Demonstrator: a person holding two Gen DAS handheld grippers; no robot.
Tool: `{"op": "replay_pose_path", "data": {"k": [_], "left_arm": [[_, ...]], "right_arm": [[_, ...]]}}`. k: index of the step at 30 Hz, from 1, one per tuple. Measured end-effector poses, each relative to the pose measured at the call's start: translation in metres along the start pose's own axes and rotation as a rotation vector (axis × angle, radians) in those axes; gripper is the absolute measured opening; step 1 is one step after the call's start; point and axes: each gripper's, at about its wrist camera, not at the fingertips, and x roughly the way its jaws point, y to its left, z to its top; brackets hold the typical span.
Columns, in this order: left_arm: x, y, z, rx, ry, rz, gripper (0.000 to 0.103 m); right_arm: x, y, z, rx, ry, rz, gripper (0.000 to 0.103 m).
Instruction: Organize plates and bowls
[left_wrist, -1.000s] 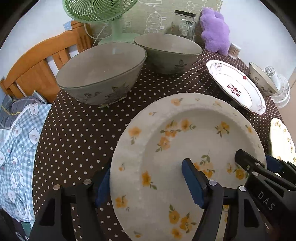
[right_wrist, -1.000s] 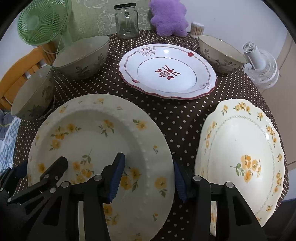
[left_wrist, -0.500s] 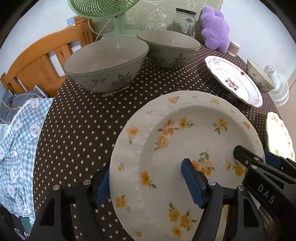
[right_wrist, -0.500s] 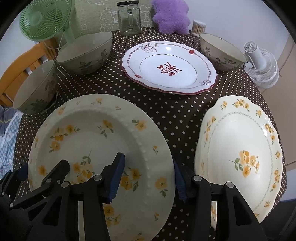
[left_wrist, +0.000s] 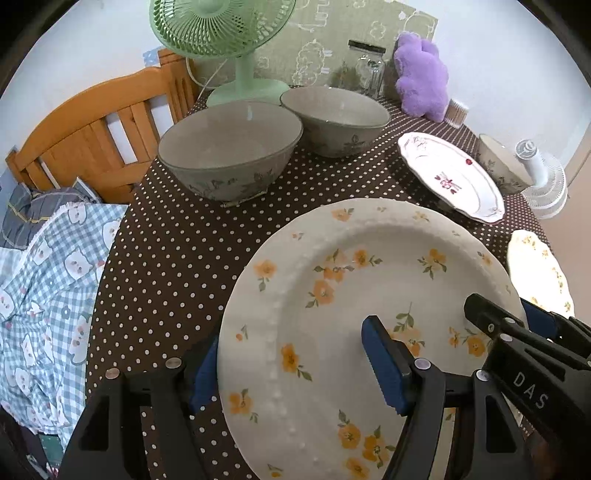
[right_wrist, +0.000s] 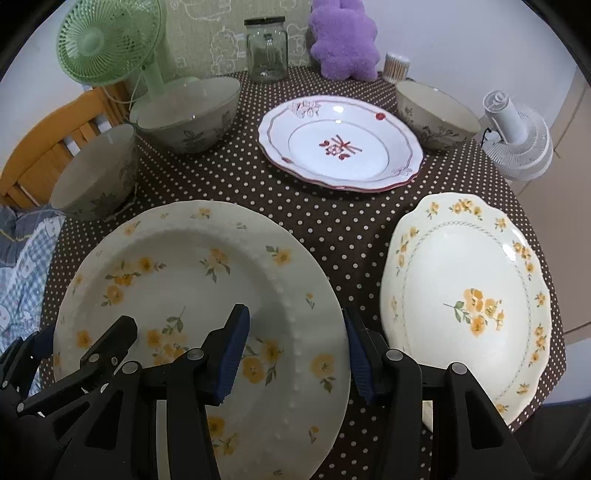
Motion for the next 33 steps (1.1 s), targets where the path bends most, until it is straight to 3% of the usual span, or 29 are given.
{"op": "replay_pose_path", "data": {"k": [15,33], "left_arm": [[-0.031,-0.008,0.004,0.009,-0.063,-0.011,0.072],[-0.044,-0.069,0.007,0.008,-0.085,-0.001,0.072]], "right_arm": [[-0.039,-0.013,0.000,0.015,-0.093,0.022,0.055],[-0.050,-0.074,0.008,0.007,-0.108,0.030,0.055]]}}
